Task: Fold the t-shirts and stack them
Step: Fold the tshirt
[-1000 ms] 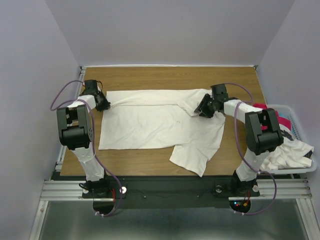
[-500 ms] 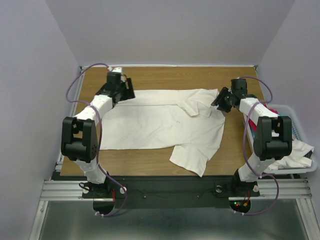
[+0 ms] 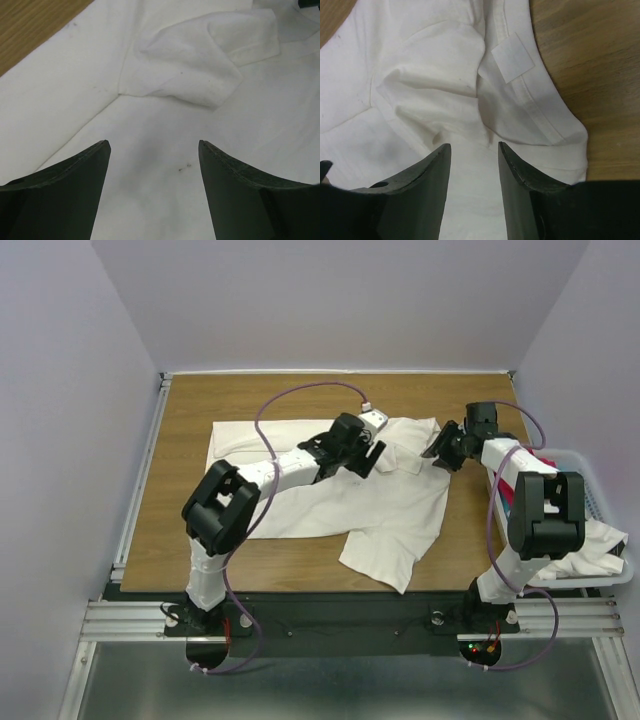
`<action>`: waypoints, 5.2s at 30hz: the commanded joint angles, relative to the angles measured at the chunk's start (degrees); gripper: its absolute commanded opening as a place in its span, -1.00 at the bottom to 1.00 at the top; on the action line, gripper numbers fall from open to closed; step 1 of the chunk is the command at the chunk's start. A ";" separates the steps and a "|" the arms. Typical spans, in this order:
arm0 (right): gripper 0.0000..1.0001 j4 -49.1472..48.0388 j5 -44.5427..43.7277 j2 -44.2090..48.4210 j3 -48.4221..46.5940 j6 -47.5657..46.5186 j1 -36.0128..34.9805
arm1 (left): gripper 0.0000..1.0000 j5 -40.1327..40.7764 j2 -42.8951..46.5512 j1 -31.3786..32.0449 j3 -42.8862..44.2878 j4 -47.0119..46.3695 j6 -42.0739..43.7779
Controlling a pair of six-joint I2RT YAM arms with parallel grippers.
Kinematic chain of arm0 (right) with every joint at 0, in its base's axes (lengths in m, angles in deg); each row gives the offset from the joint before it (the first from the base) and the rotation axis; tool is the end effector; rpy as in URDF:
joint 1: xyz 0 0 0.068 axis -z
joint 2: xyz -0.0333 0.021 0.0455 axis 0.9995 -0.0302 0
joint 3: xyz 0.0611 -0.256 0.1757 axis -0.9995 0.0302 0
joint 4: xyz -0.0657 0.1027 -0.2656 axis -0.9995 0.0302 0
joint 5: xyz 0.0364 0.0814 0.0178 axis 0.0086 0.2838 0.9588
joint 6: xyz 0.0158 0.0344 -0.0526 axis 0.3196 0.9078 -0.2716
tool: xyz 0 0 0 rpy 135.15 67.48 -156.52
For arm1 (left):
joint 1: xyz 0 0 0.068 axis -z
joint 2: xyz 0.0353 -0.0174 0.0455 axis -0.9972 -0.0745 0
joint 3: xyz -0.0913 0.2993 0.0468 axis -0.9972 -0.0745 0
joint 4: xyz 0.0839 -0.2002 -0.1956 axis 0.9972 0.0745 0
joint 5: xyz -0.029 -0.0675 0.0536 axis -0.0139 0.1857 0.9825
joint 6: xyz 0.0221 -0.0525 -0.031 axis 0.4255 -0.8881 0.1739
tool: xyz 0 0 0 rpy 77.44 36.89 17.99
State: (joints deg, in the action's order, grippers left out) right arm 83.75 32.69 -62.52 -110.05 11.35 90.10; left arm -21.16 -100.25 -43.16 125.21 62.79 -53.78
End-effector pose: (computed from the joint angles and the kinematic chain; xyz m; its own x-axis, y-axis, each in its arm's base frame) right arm 0.3970 0.0010 0.2172 -0.7417 0.5425 -0.3944 0.3162 0.8014 0.5078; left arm 0.3685 -0.3387 0.2584 -0.3050 0.3405 -0.8894 0.6926 0.7203 0.0382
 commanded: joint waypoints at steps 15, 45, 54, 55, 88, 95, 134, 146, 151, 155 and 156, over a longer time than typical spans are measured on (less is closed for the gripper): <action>-0.03 -6.68 2.93 -3.18 3.52 4.84 -0.07 | 0.61 5.61 -12.84 7.44 9.58 -8.73 5.28; -0.59 -11.86 7.85 -6.61 1.59 4.75 -0.15 | -0.73 10.36 -16.10 7.36 12.66 -9.44 7.82; -0.99 -10.64 6.09 -1.79 1.41 4.84 -0.07 | -1.00 10.01 -13.55 6.83 13.28 -3.55 10.54; -0.99 -10.37 5.92 -1.08 1.41 5.02 -0.07 | -1.00 9.75 -12.94 6.83 13.37 -2.68 10.55; -0.11 7.03 -5.41 -2.21 -11.59 -4.99 0.28 | 0.72 -16.18 0.31 -5.28 11.71 16.16 -4.73; -0.19 4.13 -8.32 -11.79 -22.66 -4.30 1.25 | 0.67 -9.59 5.78 -20.65 1.34 5.17 -14.14; -0.08 2.55 -9.20 -31.94 -45.09 -4.20 5.21 | 0.52 -14.95 -12.08 -44.59 9.24 4.28 -22.50; -0.21 1.76 -3.85 -10.05 -22.16 -2.37 -1.30 | 0.52 -13.63 8.77 -32.82 -0.69 3.92 -24.43; -0.27 -0.35 1.17 -8.81 -18.54 -2.80 -7.61 | 0.50 -13.99 10.17 -25.87 -5.69 4.01 -24.08; -0.28 -4.03 1.52 -10.21 -17.67 -2.11 -12.19 | 0.50 -12.59 12.45 -25.43 -13.07 2.34 -23.64; -0.28 -5.43 1.52 -10.56 -17.14 -1.67 -13.24 | 0.50 -11.88 13.33 -25.60 -14.22 2.17 -23.38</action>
State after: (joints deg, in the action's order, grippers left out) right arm 84.25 32.27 -72.57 -127.75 8.80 79.63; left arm -35.71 -89.76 -66.40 115.55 64.30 -78.06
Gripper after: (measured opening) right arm 0.364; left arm 0.752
